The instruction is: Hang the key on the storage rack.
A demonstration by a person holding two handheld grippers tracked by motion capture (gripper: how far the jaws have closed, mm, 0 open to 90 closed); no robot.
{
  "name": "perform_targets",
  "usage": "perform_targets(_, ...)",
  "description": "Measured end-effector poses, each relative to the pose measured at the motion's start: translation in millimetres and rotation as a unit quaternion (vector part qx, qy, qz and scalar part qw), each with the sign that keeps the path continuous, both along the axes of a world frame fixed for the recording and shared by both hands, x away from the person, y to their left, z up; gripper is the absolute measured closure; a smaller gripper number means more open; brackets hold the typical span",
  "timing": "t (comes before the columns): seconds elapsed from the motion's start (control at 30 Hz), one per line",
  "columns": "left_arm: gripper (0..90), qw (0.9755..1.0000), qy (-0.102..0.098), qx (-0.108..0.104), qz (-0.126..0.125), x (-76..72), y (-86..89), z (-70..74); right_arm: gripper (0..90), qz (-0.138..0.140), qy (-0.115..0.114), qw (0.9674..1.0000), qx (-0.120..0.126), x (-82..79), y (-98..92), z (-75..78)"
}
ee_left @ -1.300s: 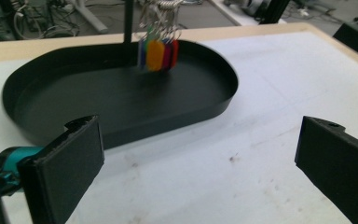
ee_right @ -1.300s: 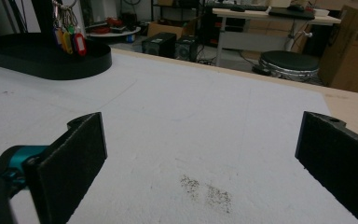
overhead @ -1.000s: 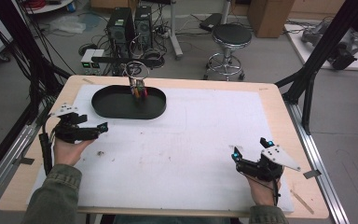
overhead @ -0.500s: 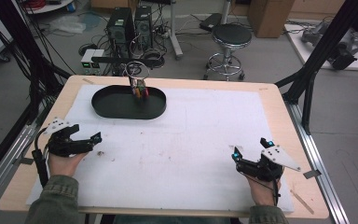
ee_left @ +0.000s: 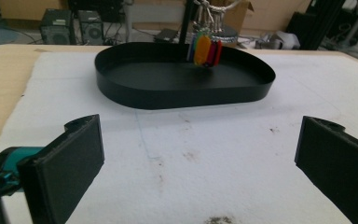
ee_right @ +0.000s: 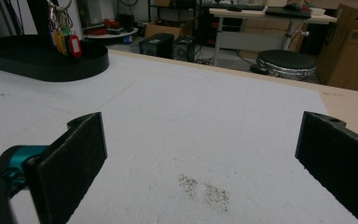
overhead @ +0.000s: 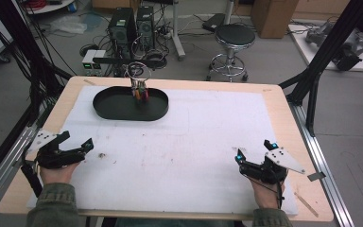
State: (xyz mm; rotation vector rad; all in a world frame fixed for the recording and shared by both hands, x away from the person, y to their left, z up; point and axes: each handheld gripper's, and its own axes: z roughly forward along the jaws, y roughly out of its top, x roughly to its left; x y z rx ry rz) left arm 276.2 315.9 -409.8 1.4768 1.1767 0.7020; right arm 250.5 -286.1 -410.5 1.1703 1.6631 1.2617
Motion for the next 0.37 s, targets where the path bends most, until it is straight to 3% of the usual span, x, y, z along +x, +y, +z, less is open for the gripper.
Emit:
perform_targets(0.27, 1.7, 0.9987, -0.033, -0.029, 0.027, -9.9, 13.7, -1.4, 0.7, 0.002, 0.0, 1.0, -0.004, 0.8, 1.1, -0.2)
perform_targets(0.37, 1.7, 0.9984, -0.036, -0.032, 0.029, -10.5, 14.9, -1.1, 0.8, 0.001, 0.001, 1.0, -0.003, 0.9, 1.4, -0.4)
